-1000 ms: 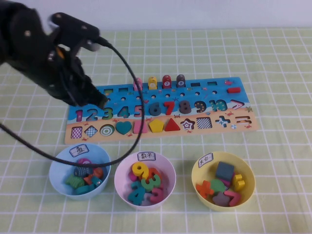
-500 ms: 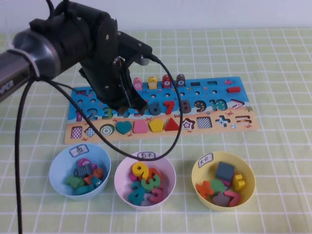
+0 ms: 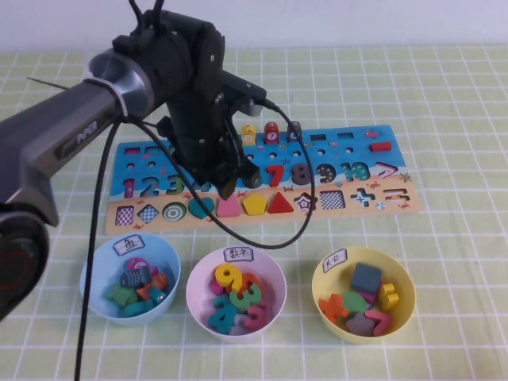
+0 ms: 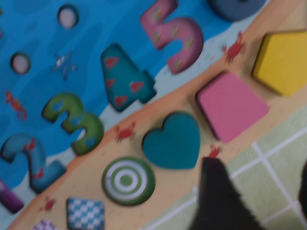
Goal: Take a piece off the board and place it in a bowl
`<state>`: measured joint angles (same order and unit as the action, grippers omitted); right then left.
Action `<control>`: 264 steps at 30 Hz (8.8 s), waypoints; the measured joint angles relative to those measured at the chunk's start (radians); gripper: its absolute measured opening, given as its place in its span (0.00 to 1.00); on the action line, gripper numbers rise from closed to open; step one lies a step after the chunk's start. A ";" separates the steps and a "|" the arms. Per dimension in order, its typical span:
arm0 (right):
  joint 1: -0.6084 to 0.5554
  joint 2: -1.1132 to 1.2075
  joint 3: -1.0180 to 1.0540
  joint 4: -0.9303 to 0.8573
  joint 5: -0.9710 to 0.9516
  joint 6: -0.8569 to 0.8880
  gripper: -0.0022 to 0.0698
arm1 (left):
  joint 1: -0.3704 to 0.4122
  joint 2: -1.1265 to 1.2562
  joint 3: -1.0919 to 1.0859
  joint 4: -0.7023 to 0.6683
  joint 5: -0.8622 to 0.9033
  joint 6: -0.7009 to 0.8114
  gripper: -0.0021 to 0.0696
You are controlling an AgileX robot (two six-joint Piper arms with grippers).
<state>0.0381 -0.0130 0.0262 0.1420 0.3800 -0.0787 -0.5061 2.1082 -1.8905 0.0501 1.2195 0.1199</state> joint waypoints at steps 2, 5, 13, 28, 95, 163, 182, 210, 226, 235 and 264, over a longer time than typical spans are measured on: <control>0.000 0.000 0.000 0.000 0.000 0.000 0.01 | 0.000 0.020 -0.026 -0.016 0.001 0.000 0.54; 0.000 0.000 0.000 0.000 0.000 0.000 0.01 | 0.000 0.055 -0.065 -0.025 0.001 0.000 0.60; 0.000 0.000 0.000 0.000 0.000 0.000 0.01 | 0.000 0.114 -0.092 -0.034 0.001 0.000 0.62; 0.000 0.000 0.000 0.000 0.000 0.000 0.01 | -0.018 0.130 -0.095 -0.020 0.001 0.003 0.62; 0.000 0.000 0.000 0.000 0.000 0.000 0.01 | 0.028 0.168 -0.099 -0.063 -0.025 0.949 0.59; 0.000 0.000 0.000 0.000 0.000 0.000 0.01 | 0.030 0.186 -0.100 -0.098 -0.021 0.860 0.42; 0.000 0.000 0.000 0.000 0.000 0.000 0.01 | 0.048 0.155 -0.100 -0.062 -0.005 0.860 0.42; 0.000 0.000 0.000 0.000 0.000 0.000 0.01 | -0.079 -0.100 -0.139 -0.189 0.014 0.732 0.42; 0.000 0.000 0.000 0.000 0.000 0.000 0.01 | -0.365 -0.105 0.072 -0.203 0.016 0.717 0.42; 0.000 0.000 0.000 0.000 0.000 0.000 0.01 | -0.369 -0.052 0.074 -0.330 0.004 0.733 0.42; 0.000 0.000 0.000 0.000 0.000 0.000 0.01 | -0.350 0.035 0.075 -0.356 0.000 0.861 0.46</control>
<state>0.0381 -0.0130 0.0262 0.1420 0.3800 -0.0787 -0.8561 2.1432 -1.8157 -0.3061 1.2198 0.9808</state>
